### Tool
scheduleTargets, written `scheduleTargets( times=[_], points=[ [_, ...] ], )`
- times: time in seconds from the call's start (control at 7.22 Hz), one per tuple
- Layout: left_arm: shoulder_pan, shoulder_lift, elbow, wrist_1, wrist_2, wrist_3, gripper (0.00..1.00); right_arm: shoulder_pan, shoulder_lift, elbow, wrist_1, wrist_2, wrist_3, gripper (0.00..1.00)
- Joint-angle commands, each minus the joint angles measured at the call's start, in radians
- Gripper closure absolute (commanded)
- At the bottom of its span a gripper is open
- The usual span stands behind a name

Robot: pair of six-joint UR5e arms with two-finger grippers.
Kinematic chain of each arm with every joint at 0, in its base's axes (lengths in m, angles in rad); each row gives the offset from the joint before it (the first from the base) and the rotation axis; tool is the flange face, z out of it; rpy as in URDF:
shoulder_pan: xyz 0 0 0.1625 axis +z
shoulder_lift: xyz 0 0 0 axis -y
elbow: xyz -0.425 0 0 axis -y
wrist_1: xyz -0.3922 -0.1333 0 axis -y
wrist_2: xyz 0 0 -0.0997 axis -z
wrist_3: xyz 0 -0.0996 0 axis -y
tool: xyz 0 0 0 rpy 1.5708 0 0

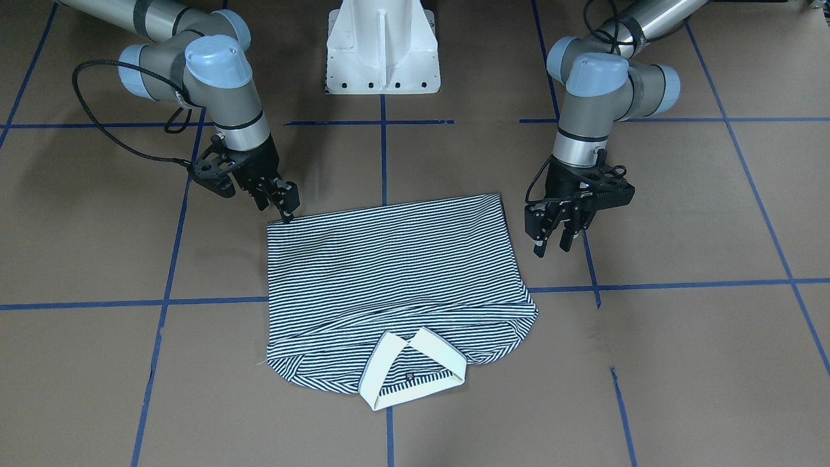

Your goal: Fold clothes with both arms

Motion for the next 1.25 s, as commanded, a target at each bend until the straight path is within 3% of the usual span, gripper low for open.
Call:
scheduleTargets(
  times=[0.0,0.14,0.28,0.42,0.83,0.97,1.11],
  points=[
    [0.003,0.003,0.002,0.003,0.003,-0.001,0.39,-0.003,0.004,-0.037,0.001,-0.038,-0.005,0.33],
    [0.003,0.003,0.001,0.002,0.003,-0.001,0.39,-0.003,0.007,-0.039,0.001,-0.039,0.0,0.38],
    [0.003,0.003,0.002,0.003,0.003,-0.001,0.39,-0.003,0.008,-0.037,0.001,-0.039,0.002,0.54],
    [0.004,0.009,0.001,0.003,0.003,-0.001,0.39,-0.002,0.008,-0.039,0.001,-0.039,0.0,1.0],
    [0.006,0.029,0.002,0.003,0.003,0.001,0.39,0.0,-0.001,-0.034,0.001,-0.03,-0.012,1.0],
    [0.008,0.029,0.004,0.002,0.003,0.001,0.39,0.006,-0.004,-0.008,-0.005,-0.019,-0.015,1.0],
    [0.009,0.029,0.005,0.003,0.003,0.001,0.39,-0.001,-0.044,0.076,-0.049,-0.013,-0.015,1.0]
  ],
)
